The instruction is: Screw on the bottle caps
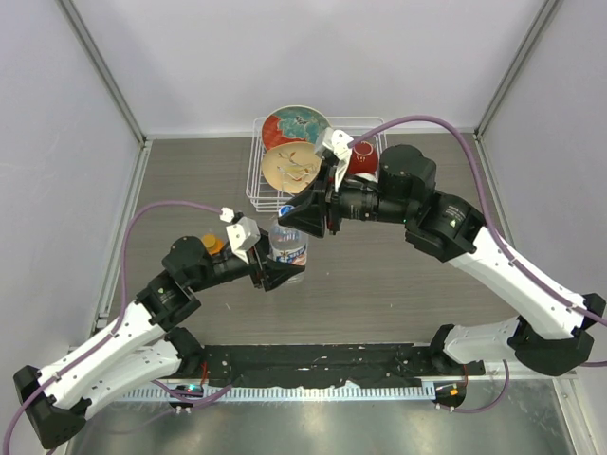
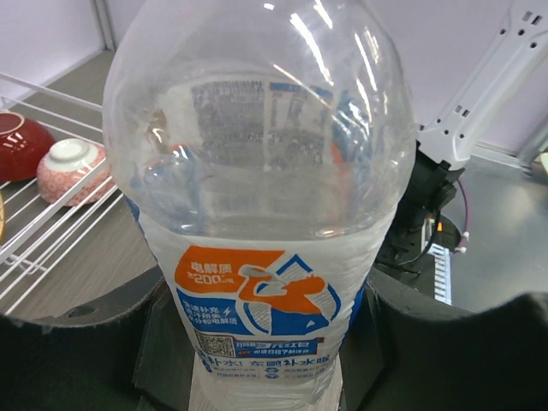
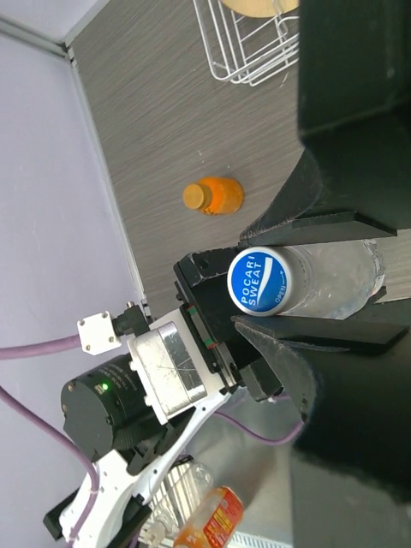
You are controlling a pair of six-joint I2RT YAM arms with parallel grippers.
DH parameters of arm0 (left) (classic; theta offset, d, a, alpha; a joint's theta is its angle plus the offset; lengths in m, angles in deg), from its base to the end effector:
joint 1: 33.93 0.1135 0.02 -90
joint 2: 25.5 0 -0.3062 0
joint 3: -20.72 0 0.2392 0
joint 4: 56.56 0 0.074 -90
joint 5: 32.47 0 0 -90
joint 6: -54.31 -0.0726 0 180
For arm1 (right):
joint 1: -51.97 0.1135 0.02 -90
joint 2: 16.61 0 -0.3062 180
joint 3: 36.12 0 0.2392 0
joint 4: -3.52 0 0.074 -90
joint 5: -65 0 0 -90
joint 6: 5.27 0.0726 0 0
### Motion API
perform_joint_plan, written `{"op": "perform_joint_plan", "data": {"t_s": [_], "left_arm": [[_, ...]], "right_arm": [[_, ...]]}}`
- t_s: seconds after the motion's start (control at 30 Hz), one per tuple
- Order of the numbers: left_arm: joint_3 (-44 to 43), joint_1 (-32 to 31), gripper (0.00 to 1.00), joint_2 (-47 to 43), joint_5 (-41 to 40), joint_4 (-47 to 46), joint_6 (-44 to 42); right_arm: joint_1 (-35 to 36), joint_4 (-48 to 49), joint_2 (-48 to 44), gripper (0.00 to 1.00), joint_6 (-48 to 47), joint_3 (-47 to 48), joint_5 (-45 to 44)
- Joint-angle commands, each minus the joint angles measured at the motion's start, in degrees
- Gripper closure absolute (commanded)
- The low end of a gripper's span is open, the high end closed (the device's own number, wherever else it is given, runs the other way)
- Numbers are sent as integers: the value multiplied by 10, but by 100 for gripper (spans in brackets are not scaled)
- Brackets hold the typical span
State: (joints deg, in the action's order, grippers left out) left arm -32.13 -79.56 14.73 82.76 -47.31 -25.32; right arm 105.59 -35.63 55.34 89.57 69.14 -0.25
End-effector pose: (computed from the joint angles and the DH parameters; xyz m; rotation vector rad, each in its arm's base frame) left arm 0.0891 -0.1354 0.3717 0.8361 1.3924 -1.0991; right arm 0.1323 0.2308 0.5218 -1.0433 1.4574 1.1119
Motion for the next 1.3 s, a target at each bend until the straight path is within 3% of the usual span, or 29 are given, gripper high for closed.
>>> {"op": "perform_joint_plan", "data": {"t_s": [0.0, 0.17, 0.53, 0.67, 0.83, 0.97, 1.0, 1.03, 1.07, 1.27], "left_arm": [[-15, 8, 100, -10, -61, -93, -3], [-16, 8, 100, -9, -119, -105, -8], [-9, 8, 100, -8, -247, -129, -46], [-5, 9, 100, -7, -283, -131, -56], [0, 8, 100, -4, -303, -132, -62], [6, 9, 100, -9, -300, -128, -59], [8, 8, 100, -10, -299, -127, -57], [11, 9, 100, -14, -295, -124, -55], [13, 8, 100, -16, -281, -121, -50], [26, 9, 100, -28, -212, -102, -26]], "right_arm": [[27, -92, 21, 94, 13, -4, -45], [56, -83, 34, 99, 36, -23, -143], [166, -46, 62, 99, 91, -59, -486], [205, -46, 91, 99, 112, -47, -615], [238, -66, 150, 99, 135, -2, -704], [252, -75, 177, 87, 140, 52, -733], [253, -75, 180, 81, 138, 61, -731], [254, -75, 181, 67, 138, 71, -732], [254, -75, 178, 63, 136, 86, -731], [254, -40, 126, 47, 119, 100, -685]]}}
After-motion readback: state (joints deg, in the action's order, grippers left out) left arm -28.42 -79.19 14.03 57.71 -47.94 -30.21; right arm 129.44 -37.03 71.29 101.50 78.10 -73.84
